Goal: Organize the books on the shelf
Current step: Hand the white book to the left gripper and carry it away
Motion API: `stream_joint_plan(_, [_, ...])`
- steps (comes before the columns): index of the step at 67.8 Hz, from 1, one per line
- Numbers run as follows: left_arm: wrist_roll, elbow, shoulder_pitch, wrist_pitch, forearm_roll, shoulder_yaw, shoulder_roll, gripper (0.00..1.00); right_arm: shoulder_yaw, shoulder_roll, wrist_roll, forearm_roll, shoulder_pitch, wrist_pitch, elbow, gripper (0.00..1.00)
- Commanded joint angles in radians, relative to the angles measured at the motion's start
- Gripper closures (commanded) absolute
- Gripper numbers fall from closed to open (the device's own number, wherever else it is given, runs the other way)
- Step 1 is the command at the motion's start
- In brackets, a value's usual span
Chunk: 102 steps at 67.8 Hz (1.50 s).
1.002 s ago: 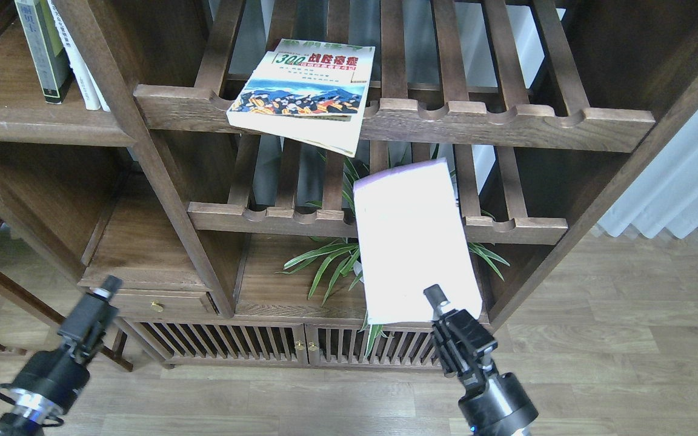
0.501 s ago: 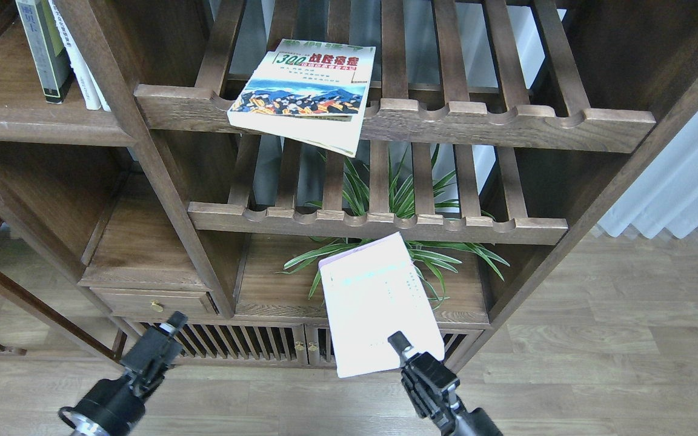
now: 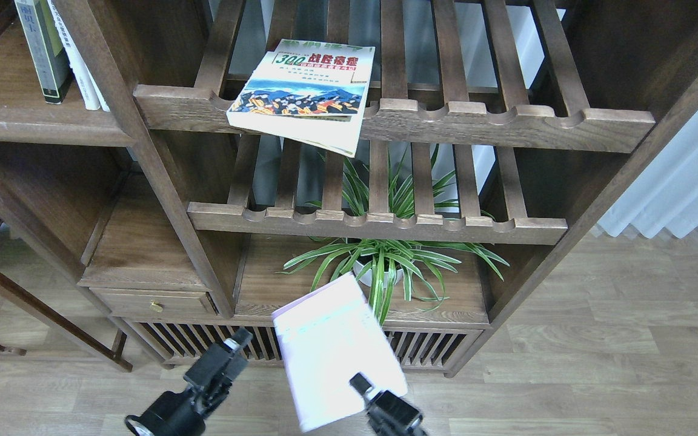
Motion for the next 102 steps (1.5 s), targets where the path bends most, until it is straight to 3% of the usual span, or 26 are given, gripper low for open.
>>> stream_joint_plan(1, [-0.001, 0.002, 0.000, 0.000, 0.000, 0.004, -0.033, 0.18, -0.002, -0.001, -0.007, -0.007, -0.002, 0.000, 0.000, 0.94])
stream_joint_plan(7, [-0.006, 0.006, -0.003, 0.000, -0.003, 0.004, -0.049, 0.43, -0.003, -0.001, -0.010, -0.008, -0.002, 0.000, -0.002, 0.94])
stream_joint_plan(12, [-0.029, 0.012, -0.003, 0.000, -0.015, 0.004, -0.058, 0.75, -0.002, -0.001, -0.010, -0.008, 0.000, 0.000, -0.002, 0.93])
stream_joint_plan(13, [-0.039, 0.012, -0.004, 0.000, -0.027, 0.004, -0.059, 0.85, -0.002, -0.001, -0.010, -0.008, 0.000, 0.000, -0.003, 0.93])
stream_joint_plan(16, [-0.046, 0.009, -0.009, 0.000, -0.038, 0.008, -0.058, 0.92, -0.002, -0.001, -0.010, -0.008, 0.000, 0.000, -0.003, 0.93])
stream_joint_plan(51, [-0.049, -0.032, 0.003, 0.000, -0.046, 0.040, 0.000, 0.94, 0.003, 0.000, -0.008, -0.008, 0.000, 0.000, -0.005, 0.91])
stream_joint_plan(54, [-0.049, -0.044, 0.008, 0.000, -0.047, 0.037, 0.019, 0.94, 0.004, 0.000, -0.005, -0.007, 0.001, 0.000, -0.006, 0.86])
stream_joint_plan(57, [-0.050, -0.052, 0.014, 0.000, -0.052, 0.033, 0.045, 0.94, 0.007, 0.005, -0.002, -0.008, 0.006, 0.000, -0.011, 0.65])
stream_joint_plan(58, [-0.050, -0.054, 0.019, 0.000, -0.054, 0.028, 0.054, 0.94, 0.007, 0.006, -0.002, -0.011, 0.009, 0.000, -0.009, 0.51])
stream_joint_plan(60, [-0.050, -0.055, 0.020, 0.000, -0.057, 0.027, 0.062, 0.94, 0.007, 0.006, -0.002, -0.013, 0.014, 0.000, -0.008, 0.37])
stream_joint_plan(61, [-0.052, -0.057, 0.022, 0.000, -0.070, 0.011, 0.075, 0.94, 0.006, 0.008, -0.002, -0.029, 0.020, 0.000, -0.008, 0.24])
stream_joint_plan(68, [-0.052, -0.058, 0.022, 0.000, -0.100, -0.025, 0.105, 0.94, 0.004, 0.018, 0.001, -0.039, 0.040, 0.000, -0.013, 0.02])
stream_joint_plan(85, [-0.050, -0.138, 0.057, 0.000, -0.103, -0.248, 0.175, 0.93, 0.053, 0.026, 0.004, -0.036, 0.069, 0.000, -0.028, 0.01])
stream_joint_plan(102, [-0.043, -0.244, 0.089, 0.000, -0.092, -0.536, 0.384, 0.91, 0.055, 0.028, -0.004, -0.042, 0.063, 0.000, -0.055, 0.01])
